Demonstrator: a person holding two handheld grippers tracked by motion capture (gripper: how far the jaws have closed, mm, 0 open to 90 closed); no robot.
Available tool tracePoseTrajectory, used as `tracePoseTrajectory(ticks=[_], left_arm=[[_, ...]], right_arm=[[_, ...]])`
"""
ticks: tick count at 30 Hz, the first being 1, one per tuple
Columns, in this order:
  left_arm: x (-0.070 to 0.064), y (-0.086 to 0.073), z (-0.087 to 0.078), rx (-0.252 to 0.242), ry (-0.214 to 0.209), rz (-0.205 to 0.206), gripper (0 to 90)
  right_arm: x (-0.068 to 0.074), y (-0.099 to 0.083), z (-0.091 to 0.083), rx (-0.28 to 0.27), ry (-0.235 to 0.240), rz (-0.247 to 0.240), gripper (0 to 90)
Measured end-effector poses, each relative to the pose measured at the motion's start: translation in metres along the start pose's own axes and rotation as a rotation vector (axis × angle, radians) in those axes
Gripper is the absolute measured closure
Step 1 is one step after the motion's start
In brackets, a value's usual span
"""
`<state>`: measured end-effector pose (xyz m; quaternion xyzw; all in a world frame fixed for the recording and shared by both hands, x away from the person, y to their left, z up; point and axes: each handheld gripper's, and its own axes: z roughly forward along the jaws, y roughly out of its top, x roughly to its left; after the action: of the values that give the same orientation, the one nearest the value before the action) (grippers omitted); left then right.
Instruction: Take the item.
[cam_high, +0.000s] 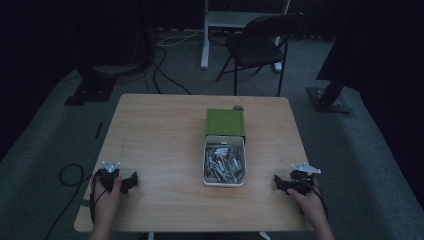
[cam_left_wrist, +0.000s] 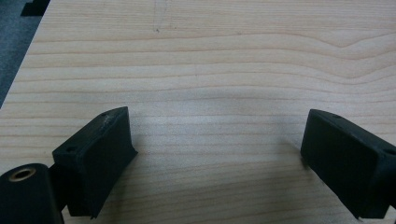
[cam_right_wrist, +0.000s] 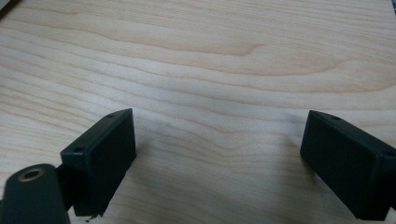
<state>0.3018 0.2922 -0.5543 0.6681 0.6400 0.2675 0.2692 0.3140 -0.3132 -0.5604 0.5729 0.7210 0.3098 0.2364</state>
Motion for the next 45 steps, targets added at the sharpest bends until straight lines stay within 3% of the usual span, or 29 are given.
tracePoseTrajectory(ticks=[7, 15, 31, 45], left_arm=[[-0.001, 0.0, 0.0, 0.0, 0.005, -0.005, 9.8], [-0.002, 0.0, 0.0, -0.003, 0.016, -0.018, 9.8], [-0.002, -0.001, 0.0, -0.003, 0.016, -0.019, 9.4], [-0.002, -0.001, 0.0, -0.004, 0.016, -0.019, 9.5]], right_arm=[[0.005, 0.002, -0.002, 0.025, 0.011, 0.002, 10.2], [0.014, 0.011, -0.009, 0.003, 0.03, -0.008, 12.2], [0.027, 0.041, -0.035, -0.066, 0.03, -0.025, 13.8], [0.045, 0.069, -0.051, -0.14, 0.065, -0.061, 14.8]])
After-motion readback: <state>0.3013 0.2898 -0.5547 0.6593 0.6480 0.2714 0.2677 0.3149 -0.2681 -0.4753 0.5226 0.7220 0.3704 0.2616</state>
